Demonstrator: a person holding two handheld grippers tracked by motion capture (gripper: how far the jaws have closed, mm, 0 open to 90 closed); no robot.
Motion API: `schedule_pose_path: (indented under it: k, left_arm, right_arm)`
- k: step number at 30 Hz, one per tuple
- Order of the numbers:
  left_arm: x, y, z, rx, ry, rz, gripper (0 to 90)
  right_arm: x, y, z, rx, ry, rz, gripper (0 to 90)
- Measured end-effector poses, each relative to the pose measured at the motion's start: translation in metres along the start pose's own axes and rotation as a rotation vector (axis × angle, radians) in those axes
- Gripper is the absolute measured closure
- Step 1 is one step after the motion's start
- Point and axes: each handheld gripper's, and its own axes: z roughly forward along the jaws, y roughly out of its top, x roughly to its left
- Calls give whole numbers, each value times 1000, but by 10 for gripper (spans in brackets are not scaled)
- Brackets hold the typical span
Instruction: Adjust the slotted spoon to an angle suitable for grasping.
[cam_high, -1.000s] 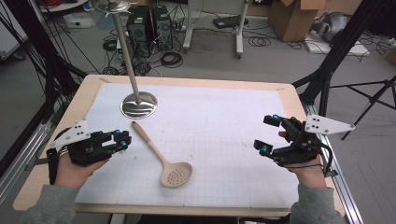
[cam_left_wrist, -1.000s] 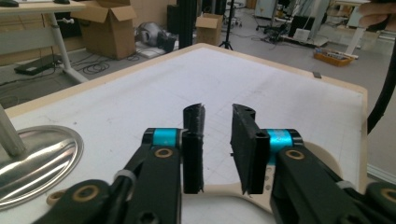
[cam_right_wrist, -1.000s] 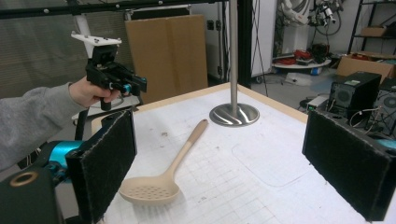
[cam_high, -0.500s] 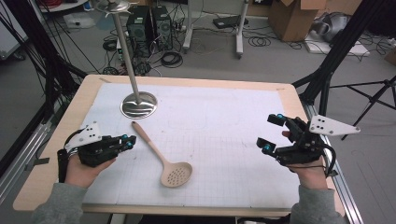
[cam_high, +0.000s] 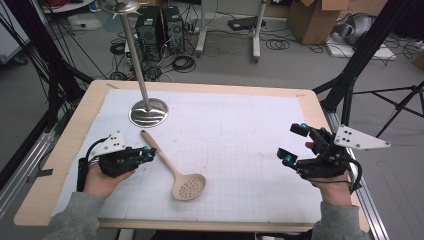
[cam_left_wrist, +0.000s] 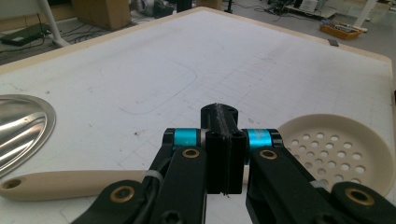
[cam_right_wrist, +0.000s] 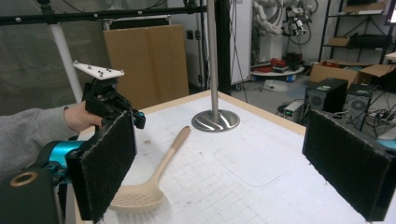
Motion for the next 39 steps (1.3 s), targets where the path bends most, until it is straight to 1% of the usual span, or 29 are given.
schedule_pose_path:
  k: [2, 6, 9, 10, 12, 13, 16, 17, 20, 21, 23, 25, 26, 27, 28, 31, 32, 34, 39]
  left_arm:
    - [0, -1, 5, 5, -1, -4, 895]
    - [-2, -4, 16, 28, -4, 18, 895]
    - [-3, -6, 24, 42, -5, 25, 896]
    - [-4, -6, 26, 46, -9, 27, 895]
    - [-6, -7, 31, 56, -14, 32, 896]
    - [-7, -8, 33, 64, -18, 32, 896]
    - [-9, -9, 40, 84, -21, 30, 896]
    - [-9, -10, 43, 91, -21, 26, 895]
    - [-10, -13, 49, 107, -8, 14, 896]
    - [-10, -14, 51, 110, -9, 14, 895]
    - [-10, -15, 54, 130, -9, 17, 896]
    - [-11, -16, 58, 137, -15, 22, 895]
    - [-12, -16, 59, 143, -20, 27, 895]
    - [-13, -17, 61, 143, -21, 25, 895]
    - [-14, -17, 63, 148, -24, 24, 895]
    - [-15, -18, 68, 184, -27, 45, 896]
    - [-16, -19, 70, 188, -25, 39, 896]
    - [-16, -20, 72, 196, -28, 46, 896]
    - [-15, -22, 76, 212, -32, 38, 896]
  right_arm:
    - [0, -1, -3, 9, -8, -1, 89]
    - [0, -2, -4, 16, -11, 3, 88]
    - [1, -3, -4, 19, -13, -1, 89]
    - [1, -3, -4, 24, -11, 4, 89]
    - [2, -4, -4, 25, -10, -2, 88]
    - [2, -4, -4, 29, -8, -6, 89]
    - [3, -4, -4, 32, -6, 1, 89]
    - [3, -4, -4, 31, -5, -4, 89]
    - [3, -4, -3, 35, -1, -6, 88]
    - [3, -4, -3, 37, 1, -5, 89]
    - [3, -5, -3, 38, 0, -5, 89]
    - [4, -5, -4, 40, -1, 1, 89]
    - [4, -5, -4, 35, -3, -5, 89]
    - [4, -5, -4, 38, -1, 4, 89]
    - [4, -5, -4, 35, 1, -5, 89]
    - [4, -6, -4, 40, 1, 0, 89]
    - [4, -6, -4, 42, 1, 0, 89]
    - [4, -6, -4, 39, 2, -7, 89]
    - [5, -6, -6, 39, 2, 0, 89]
